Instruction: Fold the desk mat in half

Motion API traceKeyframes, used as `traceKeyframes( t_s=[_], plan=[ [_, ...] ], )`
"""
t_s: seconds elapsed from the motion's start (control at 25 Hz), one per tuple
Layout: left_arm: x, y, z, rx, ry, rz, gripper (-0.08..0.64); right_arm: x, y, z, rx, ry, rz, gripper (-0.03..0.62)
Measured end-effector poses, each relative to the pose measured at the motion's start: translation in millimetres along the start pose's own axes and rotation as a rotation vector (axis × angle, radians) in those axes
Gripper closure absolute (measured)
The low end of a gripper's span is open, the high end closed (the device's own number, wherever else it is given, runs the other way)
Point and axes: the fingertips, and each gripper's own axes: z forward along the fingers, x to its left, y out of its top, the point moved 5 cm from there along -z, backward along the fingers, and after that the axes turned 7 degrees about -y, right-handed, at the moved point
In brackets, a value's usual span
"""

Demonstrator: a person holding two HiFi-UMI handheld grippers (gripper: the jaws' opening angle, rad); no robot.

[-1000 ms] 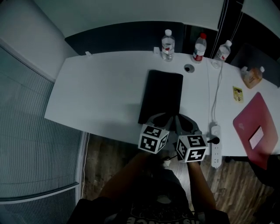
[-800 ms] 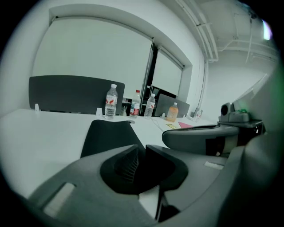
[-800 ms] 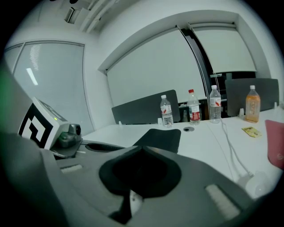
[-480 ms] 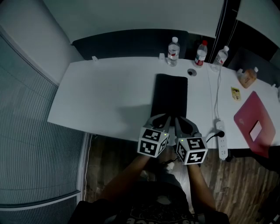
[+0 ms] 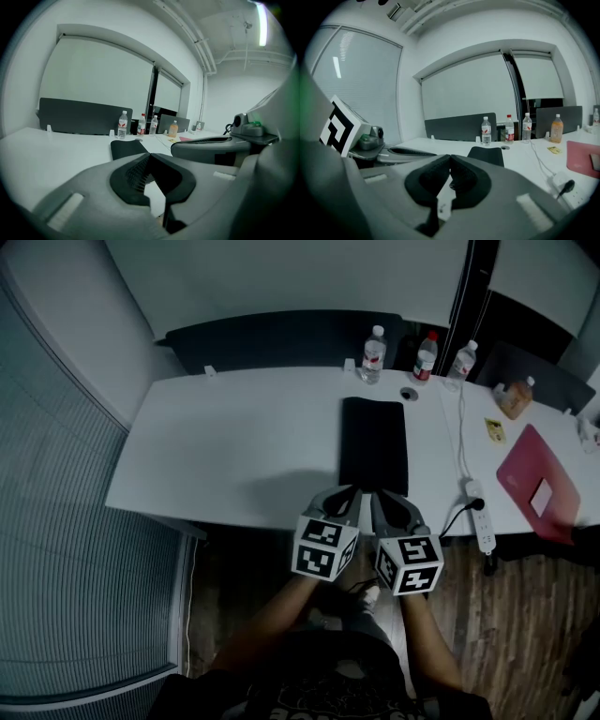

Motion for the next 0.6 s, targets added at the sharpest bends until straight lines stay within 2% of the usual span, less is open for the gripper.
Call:
traceKeyframes(
  t_s=[0.28,0.6],
  plan=[
    [-1,-4,-41,-0.025,-0.023,0.012,0.554,37,0,-25,-0.028,-0.031,-0.013,0.591],
    [0,-8,-63,-0.036,-0.036,0.022,0.554,61,2,-38,-0.046,-0.053,-0.025,0.591]
  ],
)
